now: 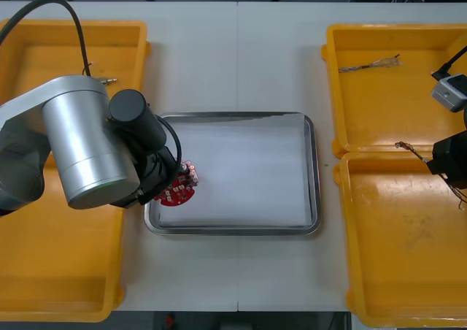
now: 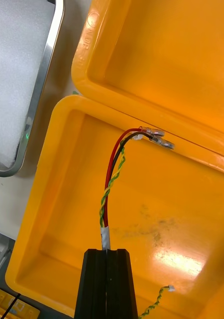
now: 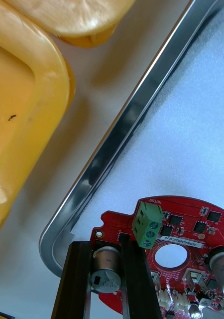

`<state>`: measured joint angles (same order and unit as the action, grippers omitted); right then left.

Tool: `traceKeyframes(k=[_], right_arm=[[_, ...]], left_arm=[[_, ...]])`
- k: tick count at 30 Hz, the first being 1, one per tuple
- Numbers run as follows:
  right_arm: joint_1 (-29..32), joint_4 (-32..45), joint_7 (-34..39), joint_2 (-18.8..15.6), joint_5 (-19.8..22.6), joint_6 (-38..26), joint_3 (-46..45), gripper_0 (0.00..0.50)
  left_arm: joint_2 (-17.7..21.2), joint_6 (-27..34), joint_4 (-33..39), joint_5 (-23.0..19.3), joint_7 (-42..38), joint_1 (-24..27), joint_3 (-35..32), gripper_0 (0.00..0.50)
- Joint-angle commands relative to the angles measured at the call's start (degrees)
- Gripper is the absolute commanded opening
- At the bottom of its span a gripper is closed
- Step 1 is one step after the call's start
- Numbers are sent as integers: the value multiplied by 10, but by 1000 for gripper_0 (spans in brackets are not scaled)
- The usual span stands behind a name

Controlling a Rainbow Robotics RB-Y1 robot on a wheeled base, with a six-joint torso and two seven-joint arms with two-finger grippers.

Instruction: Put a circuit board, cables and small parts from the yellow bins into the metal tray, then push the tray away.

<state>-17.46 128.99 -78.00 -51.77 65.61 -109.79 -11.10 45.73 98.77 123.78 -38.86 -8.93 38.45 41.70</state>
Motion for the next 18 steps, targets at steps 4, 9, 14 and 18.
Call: traceKeyframes(k=[4,9,14,18], right_arm=[[-16,15,16,3,-4,-2,6,0],[-16,15,16,3,-4,-2,6,0],[-16,15,16,3,-4,-2,6,0],[-16,15,16,3,-4,-2,6,0]], left_arm=[[-49,6,-36,54,11,22,41,0],[-64,-4,-61,61,11,22,52,0],[-66,-21,-66,56,4,22,72,0],[-65,-34,-66,56,-3,22,88,0]])
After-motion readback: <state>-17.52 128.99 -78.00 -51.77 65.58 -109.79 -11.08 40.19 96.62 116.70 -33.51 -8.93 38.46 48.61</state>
